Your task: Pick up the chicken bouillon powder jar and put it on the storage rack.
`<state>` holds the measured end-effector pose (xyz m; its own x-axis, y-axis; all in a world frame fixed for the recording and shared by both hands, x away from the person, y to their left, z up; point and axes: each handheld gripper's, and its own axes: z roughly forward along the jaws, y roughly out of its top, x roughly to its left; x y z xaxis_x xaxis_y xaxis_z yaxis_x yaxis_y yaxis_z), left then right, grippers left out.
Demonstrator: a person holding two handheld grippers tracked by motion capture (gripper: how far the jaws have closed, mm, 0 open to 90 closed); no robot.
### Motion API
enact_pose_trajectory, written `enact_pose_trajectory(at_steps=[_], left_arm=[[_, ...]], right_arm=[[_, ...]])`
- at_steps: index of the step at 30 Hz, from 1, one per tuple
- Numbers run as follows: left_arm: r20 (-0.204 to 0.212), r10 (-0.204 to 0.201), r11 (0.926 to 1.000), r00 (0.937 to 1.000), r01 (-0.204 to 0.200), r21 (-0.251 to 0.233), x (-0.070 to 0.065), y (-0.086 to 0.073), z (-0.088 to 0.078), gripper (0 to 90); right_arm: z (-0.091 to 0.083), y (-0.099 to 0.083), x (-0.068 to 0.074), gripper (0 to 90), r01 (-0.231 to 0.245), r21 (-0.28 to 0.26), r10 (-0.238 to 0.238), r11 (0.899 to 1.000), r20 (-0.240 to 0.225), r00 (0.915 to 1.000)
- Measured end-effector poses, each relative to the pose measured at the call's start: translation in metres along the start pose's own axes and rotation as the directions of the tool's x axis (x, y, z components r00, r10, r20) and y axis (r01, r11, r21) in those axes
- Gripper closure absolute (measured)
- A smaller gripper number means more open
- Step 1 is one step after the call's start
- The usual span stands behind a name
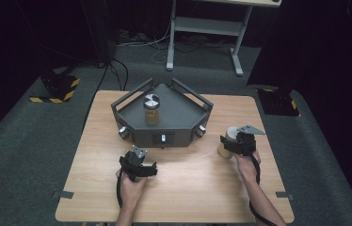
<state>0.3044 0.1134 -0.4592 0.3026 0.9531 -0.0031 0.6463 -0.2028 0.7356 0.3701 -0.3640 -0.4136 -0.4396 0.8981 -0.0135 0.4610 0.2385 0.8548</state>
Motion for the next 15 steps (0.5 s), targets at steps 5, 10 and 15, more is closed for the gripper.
enact_pose_trajectory(at_steps=[5,10,15], left_arm=[[0.000,-0.001,1.0000,1.0000,0.001,-0.001,0.0000,-0.0001,0.0001,3.8],[0.000,0.000,1.0000,1.0000,0.000,0.000,0.0000,0.0000,0.0000,3.7],[0.000,0.000,1.0000,1.0000,0.000,0.000,0.0000,0.0000,0.0000,3.7]], right_arm=[[0.0000,-0.0015,0.0016,34.3,0.010,-0.007,-0.010,1.000,0.006,0.9999],[-0.0001,-0.0028,0.0020,34.6,0.017,-0.013,-0.017,1.000,0.008,0.9998],[-0.0005,-0.0039,0.0020,34.8,0.026,-0.017,-0.026,1.000,0.007,0.9996]])
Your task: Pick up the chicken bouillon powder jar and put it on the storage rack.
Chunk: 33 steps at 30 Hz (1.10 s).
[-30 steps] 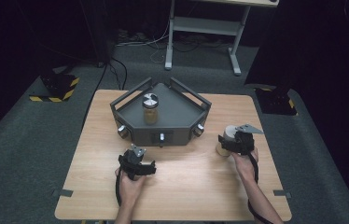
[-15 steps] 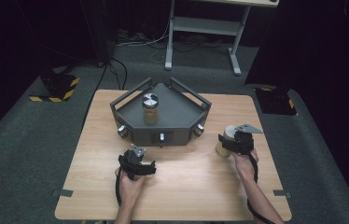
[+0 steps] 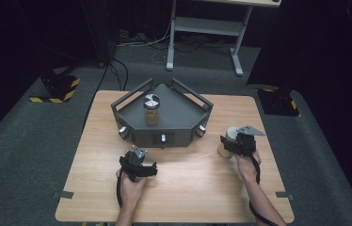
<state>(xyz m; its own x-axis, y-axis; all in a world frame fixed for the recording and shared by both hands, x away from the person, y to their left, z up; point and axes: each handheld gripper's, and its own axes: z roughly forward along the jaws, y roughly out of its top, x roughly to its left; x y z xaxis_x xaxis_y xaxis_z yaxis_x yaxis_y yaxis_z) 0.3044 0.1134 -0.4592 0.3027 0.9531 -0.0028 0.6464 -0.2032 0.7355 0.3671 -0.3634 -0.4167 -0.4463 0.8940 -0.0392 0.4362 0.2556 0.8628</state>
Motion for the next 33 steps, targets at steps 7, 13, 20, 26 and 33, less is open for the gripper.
enact_pose_trajectory(at_steps=[7,13,20,26,33], left_arm=[[0.000,-0.001,1.0000,1.0000,0.001,-0.001,0.000,0.000,0.000,3.7],[0.000,-0.001,1.0000,1.0000,0.001,0.000,0.000,0.000,0.000,3.8],[0.000,0.000,1.0000,1.0000,0.000,0.000,0.000,0.000,0.000,3.7],[0.000,0.000,1.0000,1.0000,0.000,0.000,0.000,0.000,0.000,3.7],[0.000,0.000,1.0000,1.0000,0.000,0.000,0.000,0.000,0.000,3.7]], right_arm=[[0.000,0.001,-0.001,34.9,0.006,0.004,-0.006,1.000,-0.007,1.0000],[-0.003,0.003,-0.002,35.0,0.011,-0.003,-0.012,1.000,-0.020,0.9997],[-0.011,0.010,-0.004,35.0,0.011,-0.023,-0.012,1.000,-0.060,0.9981],[-0.017,0.018,-0.006,35.0,0.019,-0.033,-0.022,0.999,-0.100,0.9947],[-0.023,0.031,-0.005,35.0,0.034,-0.036,-0.039,0.999,-0.140,0.9894]])
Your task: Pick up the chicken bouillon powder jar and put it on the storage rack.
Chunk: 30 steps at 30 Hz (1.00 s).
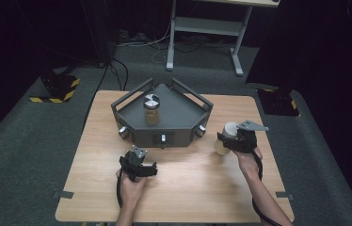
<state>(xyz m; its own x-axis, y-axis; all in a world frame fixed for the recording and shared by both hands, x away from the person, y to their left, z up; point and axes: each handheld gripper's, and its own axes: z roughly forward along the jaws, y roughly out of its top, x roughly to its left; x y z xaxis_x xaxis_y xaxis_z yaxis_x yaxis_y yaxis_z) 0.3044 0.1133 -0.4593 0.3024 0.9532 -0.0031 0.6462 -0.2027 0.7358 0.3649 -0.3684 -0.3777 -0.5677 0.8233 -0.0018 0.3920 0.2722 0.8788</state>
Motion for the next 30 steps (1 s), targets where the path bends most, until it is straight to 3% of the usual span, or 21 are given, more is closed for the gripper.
enact_pose_trajectory(at_steps=[12,30], left_arm=[[0.000,0.000,1.0000,1.0000,0.000,0.000,0.000,0.000,0.000,3.7],[0.000,0.000,1.0000,1.0000,0.000,0.000,0.000,0.000,0.000,3.7]], right_arm=[[-0.010,0.029,-0.002,35.0,0.019,-0.007,-0.019,1.000,-0.101,0.9947],[-0.011,0.078,0.010,34.9,0.093,-0.047,-0.100,0.995,-0.189,0.9768]])
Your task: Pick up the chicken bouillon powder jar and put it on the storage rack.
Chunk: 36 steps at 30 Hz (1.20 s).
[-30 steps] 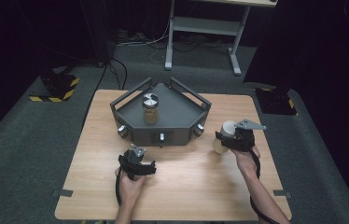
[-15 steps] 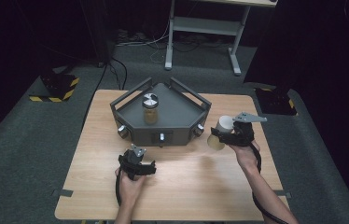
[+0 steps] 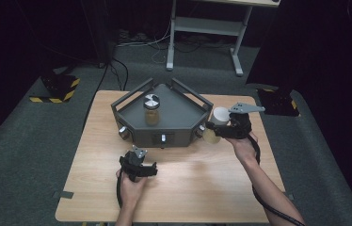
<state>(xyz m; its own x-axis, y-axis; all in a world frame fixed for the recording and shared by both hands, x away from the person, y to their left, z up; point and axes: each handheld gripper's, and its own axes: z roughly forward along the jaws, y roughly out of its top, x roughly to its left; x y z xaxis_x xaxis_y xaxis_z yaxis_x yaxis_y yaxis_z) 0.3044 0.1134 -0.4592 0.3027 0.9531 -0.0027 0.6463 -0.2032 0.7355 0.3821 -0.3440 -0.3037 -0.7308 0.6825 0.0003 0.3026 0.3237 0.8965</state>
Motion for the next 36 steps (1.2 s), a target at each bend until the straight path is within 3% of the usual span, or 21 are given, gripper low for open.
enact_pose_trajectory(at_steps=[20,36], left_arm=[[0.000,0.000,1.0000,1.0000,0.000,0.000,0.000,0.000,0.000,3.7],[0.000,0.001,1.0000,1.0000,-0.001,0.000,0.000,0.000,0.000,3.7]], right_arm=[[0.017,0.047,0.006,34.9,0.054,-0.010,-0.055,0.998,-0.052,0.9971],[0.049,0.073,0.011,34.9,0.054,0.009,-0.053,0.999,-0.031,0.9981]])
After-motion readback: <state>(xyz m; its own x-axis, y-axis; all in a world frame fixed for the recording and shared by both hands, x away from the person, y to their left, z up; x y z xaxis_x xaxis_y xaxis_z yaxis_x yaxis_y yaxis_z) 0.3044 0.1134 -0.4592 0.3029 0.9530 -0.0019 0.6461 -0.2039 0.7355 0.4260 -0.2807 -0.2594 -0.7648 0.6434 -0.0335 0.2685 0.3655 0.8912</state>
